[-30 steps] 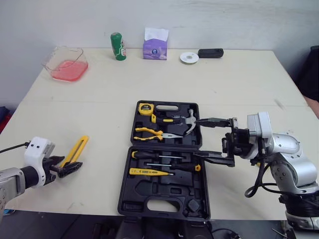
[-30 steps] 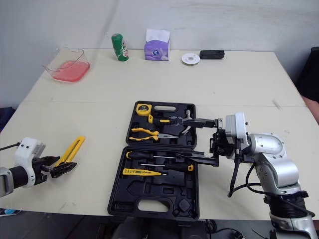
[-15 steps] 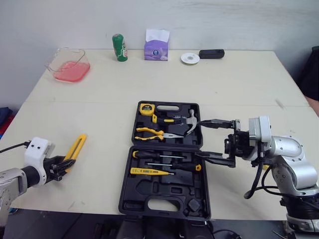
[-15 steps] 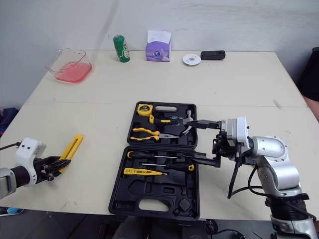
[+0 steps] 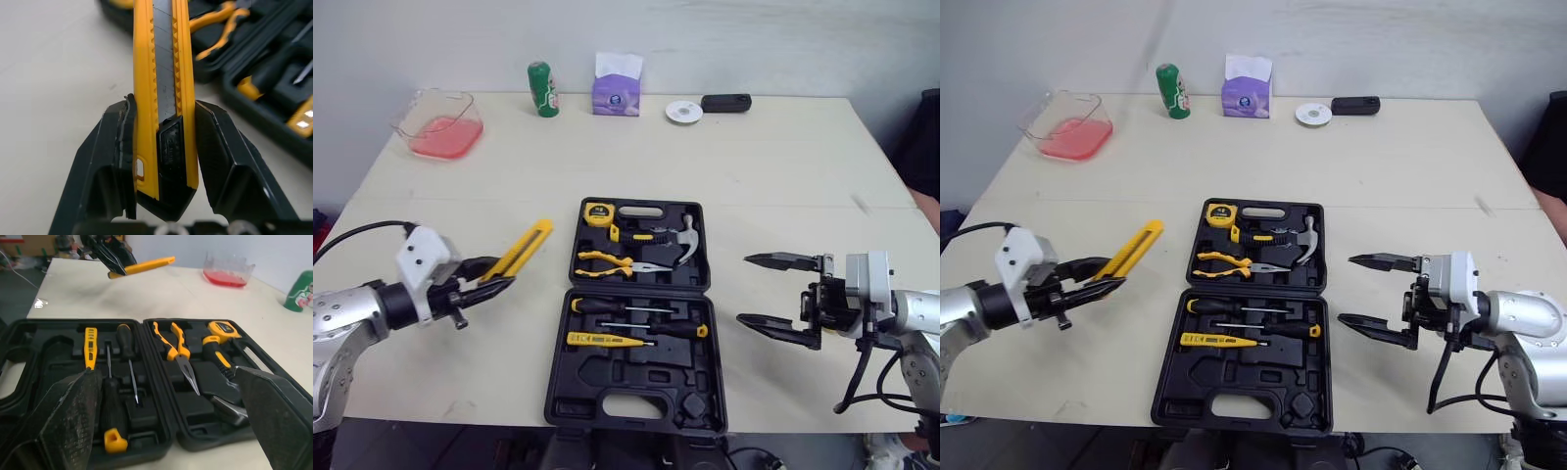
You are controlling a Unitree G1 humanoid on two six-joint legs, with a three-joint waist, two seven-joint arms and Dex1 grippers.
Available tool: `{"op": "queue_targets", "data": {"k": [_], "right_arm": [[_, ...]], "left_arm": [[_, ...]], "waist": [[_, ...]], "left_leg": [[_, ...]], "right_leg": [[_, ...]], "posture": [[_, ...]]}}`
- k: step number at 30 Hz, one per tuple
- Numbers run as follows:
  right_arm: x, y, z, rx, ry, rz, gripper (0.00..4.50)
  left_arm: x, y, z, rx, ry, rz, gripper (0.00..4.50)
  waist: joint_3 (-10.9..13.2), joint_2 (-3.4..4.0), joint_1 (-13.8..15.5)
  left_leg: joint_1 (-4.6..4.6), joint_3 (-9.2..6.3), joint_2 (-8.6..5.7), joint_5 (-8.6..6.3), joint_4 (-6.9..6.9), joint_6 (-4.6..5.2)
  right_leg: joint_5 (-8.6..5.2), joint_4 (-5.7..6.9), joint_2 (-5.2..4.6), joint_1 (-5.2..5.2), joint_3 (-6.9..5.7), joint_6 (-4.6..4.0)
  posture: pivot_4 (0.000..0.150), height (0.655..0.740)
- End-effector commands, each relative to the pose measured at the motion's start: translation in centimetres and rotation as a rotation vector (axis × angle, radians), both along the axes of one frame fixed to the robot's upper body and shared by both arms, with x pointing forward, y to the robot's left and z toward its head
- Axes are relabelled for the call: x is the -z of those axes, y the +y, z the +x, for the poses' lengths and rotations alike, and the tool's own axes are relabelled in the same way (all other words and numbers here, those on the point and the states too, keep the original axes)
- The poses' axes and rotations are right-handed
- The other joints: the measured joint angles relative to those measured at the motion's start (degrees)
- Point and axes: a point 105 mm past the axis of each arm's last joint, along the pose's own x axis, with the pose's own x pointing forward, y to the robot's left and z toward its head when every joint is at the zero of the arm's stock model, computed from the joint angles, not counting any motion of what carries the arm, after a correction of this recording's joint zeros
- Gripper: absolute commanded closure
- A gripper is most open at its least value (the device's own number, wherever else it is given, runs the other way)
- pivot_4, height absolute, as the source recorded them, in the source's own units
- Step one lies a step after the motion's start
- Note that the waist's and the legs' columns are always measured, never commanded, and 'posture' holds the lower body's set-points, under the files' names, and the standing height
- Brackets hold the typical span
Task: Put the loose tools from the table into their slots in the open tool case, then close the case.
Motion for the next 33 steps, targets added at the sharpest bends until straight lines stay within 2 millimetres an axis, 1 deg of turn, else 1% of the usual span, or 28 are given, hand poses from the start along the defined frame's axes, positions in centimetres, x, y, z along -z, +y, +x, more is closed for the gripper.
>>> {"op": "queue_targets", "data": {"k": [1,5,8,10,12,14,17,19,24,29,33], "right_arm": [[-0.9,-0.7,-0.9,0.007,-0.043,-0.009,0.0],[-0.3,-1.0,-1.6,0.018,-0.026,-0.025,0.0],[0.1,-1.4,-2.3,0.031,-0.002,-0.028,0.0],[0.5,-1.6,-2.9,0.032,0.024,-0.032,0.0],[0.8,-1.7,-3.4,0.03,0.049,-0.037,0.0],[1.7,-1.9,-4.5,0.002,0.098,-0.091,0.0],[1.8,-2.1,-5.1,0.026,0.128,-0.078,0.0],[1.8,-2.1,-5.5,0.024,0.136,-0.083,0.0],[1.6,-1.9,-5.8,0.03,0.141,-0.08,0.0],[0.6,-1.8,-5.2,0.05,0.114,-0.085,0.0],[0.5,-1.2,-5.1,0.038,0.124,-0.083,0.0]], "left_arm": [[-0.1,-5.4,-1.9,0.339,0.024,0.057,3.23],[0.4,-7.3,-2.9,0.492,0.064,0.089,3.23],[1.0,-9.2,-4.4,0.625,0.114,0.086,3.23],[1.6,-10.2,-4.9,0.687,0.147,0.105,3.23],[2.0,-10.7,-5.1,0.712,0.171,0.119,3.23],[2.9,-11.2,-5.6,0.75,0.217,0.15,3.23],[4.2,-11.6,-5.3,0.725,0.253,0.196,3.23],[4.7,-12.0,-4.7,0.706,0.232,0.216,3.23],[6.1,-13.2,-4.6,0.712,0.22,0.259,3.23],[6.7,-13.0,-4.6,0.702,0.244,0.276,3.23],[7.0,-12.6,-4.6,0.704,0.247,0.303,3.23]], "waist": [[0.0,-0.02,0.2],[0.1,-0.02,-0.2],[0.1,-0.03,-0.2],[0.1,-0.04,0.0],[0.1,-0.06,0.2],[0.1,-0.06,0.4],[0.1,-0.07,1.0],[0.1,-0.09,1.2],[0.1,-0.12,1.4],[0.1,-0.13,1.4],[0.1,-0.14,1.5]], "left_leg": [[0.0,-0.01,-0.01,0.05,0.01,0.04],[0.3,0.01,-0.04,0.07,0.05,0.1],[0.46,0.0,-0.02,0.08,0.04,0.1],[0.46,-0.02,-0.02,0.08,0.06,0.11],[0.45,-0.04,-0.03,0.09,0.09,0.11],[0.44,-0.05,-0.04,0.08,0.12,0.13],[0.45,-0.05,-0.05,0.07,0.13,0.14],[0.46,-0.04,-0.05,0.06,0.18,0.18],[0.45,-0.07,-0.05,0.07,0.23,0.21],[0.43,-0.07,-0.05,0.06,0.23,0.22],[0.43,-0.11,-0.04,0.07,0.24,0.21]], "right_leg": [[0.04,0.0,0.0,0.03,0.0,0.07],[0.08,-0.02,0.02,0.38,0.04,0.13],[0.07,-0.03,0.06,0.53,0.06,0.14],[0.07,-0.02,0.06,0.55,0.05,0.13],[0.08,-0.05,0.05,0.59,0.04,0.14],[0.08,-0.06,0.06,0.61,0.03,0.15],[0.08,-0.1,0.08,0.64,0.03,0.16],[0.11,-0.09,0.08,0.65,0.07,0.2],[0.12,-0.11,0.07,0.68,0.06,0.23],[0.12,-0.13,0.07,0.67,0.06,0.23],[0.12,-0.12,0.07,0.68,0.02,0.23]], "posture": [[0.15,0.74],[0.15,0.74],[0.15,0.74],[0.15,0.74],[0.15,0.74],[0.15,0.74],[0.15,0.74],[0.15,0.74],[0.15,0.74],[0.15,0.74],[0.15,0.74]]}}
